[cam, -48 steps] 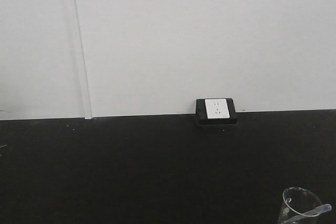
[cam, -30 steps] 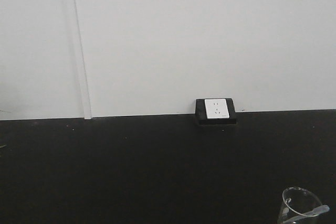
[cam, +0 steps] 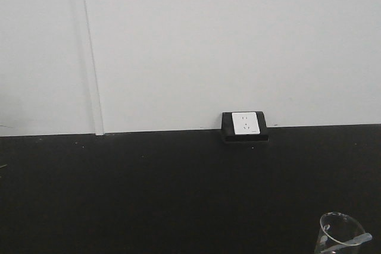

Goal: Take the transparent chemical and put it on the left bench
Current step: 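Lower the right gripper around the clear pipette standing in the beaker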

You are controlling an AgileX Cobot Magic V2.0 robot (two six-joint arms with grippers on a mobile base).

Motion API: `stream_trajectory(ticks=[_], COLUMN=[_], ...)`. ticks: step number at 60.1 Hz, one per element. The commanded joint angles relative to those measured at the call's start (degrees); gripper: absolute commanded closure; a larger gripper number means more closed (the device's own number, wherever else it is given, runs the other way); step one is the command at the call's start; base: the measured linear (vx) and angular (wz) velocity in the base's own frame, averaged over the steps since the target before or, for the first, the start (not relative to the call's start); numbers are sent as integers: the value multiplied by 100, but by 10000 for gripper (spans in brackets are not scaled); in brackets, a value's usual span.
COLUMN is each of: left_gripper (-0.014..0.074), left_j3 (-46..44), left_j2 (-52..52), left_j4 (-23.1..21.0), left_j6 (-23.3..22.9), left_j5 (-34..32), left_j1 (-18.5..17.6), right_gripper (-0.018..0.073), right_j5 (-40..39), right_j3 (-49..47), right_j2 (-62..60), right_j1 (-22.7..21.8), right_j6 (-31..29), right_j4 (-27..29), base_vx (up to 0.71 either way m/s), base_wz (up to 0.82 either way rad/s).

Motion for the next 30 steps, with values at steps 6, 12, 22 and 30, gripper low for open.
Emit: stream_trajectory(ticks=[6,12,22,30], left_gripper=[600,600,600,600], left_j3=[93,93,93,93], left_j2=[-110,-110,-110,-110], left_j4=[-4,-4,-4,-4], left_j6=[-45,-45,-45,-45], left_j5=[-449,-449,-449,-449], left_j1=[-10,-10,-10,-10], right_gripper=[566,566,566,565], right_j5=[-488,-646,-1146,-1708], right_j3=[46,46,46,-5], right_j2=[-50,-50,-50,-50], right_j1=[-31,-31,-31,-31], right_j6=[-34,7,49,282], right_j4=[-109,-78,-35,369], base_vx=[0,0,0,0], base_wz=[0,0,0,0])
